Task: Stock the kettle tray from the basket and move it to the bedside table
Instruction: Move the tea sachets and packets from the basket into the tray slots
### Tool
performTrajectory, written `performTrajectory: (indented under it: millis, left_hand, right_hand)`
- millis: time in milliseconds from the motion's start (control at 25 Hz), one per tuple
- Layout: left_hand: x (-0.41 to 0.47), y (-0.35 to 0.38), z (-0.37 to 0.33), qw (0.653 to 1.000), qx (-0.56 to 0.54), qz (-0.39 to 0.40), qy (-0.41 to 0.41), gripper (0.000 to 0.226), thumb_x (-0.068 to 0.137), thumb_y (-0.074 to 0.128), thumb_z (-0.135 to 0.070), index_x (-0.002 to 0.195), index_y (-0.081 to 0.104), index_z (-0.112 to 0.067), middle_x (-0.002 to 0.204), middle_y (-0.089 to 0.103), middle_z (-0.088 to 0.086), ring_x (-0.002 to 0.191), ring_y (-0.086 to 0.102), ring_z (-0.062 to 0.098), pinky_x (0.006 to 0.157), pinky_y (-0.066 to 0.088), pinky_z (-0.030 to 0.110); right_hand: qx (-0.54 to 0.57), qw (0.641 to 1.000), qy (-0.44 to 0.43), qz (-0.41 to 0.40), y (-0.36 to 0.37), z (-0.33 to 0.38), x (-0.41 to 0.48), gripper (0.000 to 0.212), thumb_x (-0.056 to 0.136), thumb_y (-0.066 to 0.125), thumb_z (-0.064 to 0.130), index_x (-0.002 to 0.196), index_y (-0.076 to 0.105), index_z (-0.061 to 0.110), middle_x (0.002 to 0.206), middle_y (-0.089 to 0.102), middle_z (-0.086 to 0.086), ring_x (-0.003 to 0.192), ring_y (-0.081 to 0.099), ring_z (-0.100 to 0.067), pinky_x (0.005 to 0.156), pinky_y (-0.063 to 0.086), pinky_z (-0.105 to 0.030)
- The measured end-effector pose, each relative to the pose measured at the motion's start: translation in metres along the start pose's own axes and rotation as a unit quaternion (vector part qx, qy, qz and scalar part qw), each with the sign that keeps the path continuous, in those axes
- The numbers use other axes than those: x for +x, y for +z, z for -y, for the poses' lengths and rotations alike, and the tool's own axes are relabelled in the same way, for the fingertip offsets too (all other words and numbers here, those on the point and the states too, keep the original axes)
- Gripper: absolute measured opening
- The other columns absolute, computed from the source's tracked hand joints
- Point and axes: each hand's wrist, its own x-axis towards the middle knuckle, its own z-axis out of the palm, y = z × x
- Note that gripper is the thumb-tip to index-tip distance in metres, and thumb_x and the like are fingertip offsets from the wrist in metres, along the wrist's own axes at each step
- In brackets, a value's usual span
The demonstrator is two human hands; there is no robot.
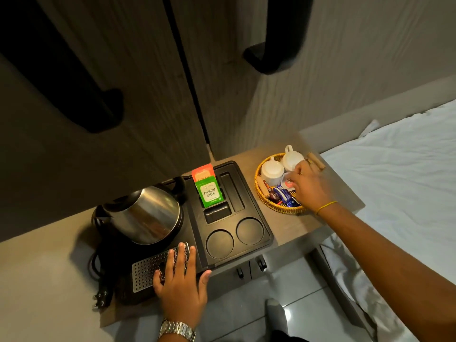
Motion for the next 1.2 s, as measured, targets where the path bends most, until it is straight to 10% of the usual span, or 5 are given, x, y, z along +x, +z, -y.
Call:
performTrajectory:
  millis: [760, 920, 1200]
  left_hand:
    - [0.001, -0.002, 0.000, 1.000, 0.011, 0.001, -0.006, 0.070, 0.098, 0.024, -0.067, 0.153, 0.040, -0.026, 0.162, 0.043, 0.007, 0.146, 0.043, 0.034, 0.106, 0.033, 0.067]
    - [0.000, -0.004, 0.000, 1.000, 0.001, 0.004, -0.004, 0.068, 0.096, 0.034, -0.064, 0.152, 0.044, -0.026, 0.163, 0.042, 0.006, 0.147, 0.042, 0.033, 0.108, 0.031, 0.066]
    - [-0.001, -0.009, -0.002, 1.000, -0.006, 0.019, -0.013, 0.067, 0.098, 0.031, -0.065, 0.151, 0.048, -0.027, 0.163, 0.043, 0.004, 0.148, 0.042, 0.032, 0.109, 0.032, 0.064]
  right_hand:
    - [0.102, 0.982, -0.088, -0.130, -0.065, 0.032, 0.001, 0.012, 0.085, 0.065, 0.016, 0.083, 0.076, 0.022, 0.101, 0.070, 0.003, 0.095, 0.060, -0.022, 0.079, 0.053, -0.039]
    - [0.214, 0.966, -0.146, -0.019, -0.070, 0.106, -0.003, 0.014, 0.087, 0.062, 0.013, 0.089, 0.075, 0.018, 0.097, 0.074, -0.002, 0.091, 0.068, -0.024, 0.082, 0.055, -0.041]
    - [0.070, 0.961, -0.253, 0.084, -0.007, 0.194, 0.000, 0.020, 0.092, 0.066, 0.032, 0.105, 0.071, 0.017, 0.112, 0.074, -0.008, 0.104, 0.070, -0.031, 0.085, 0.058, -0.039]
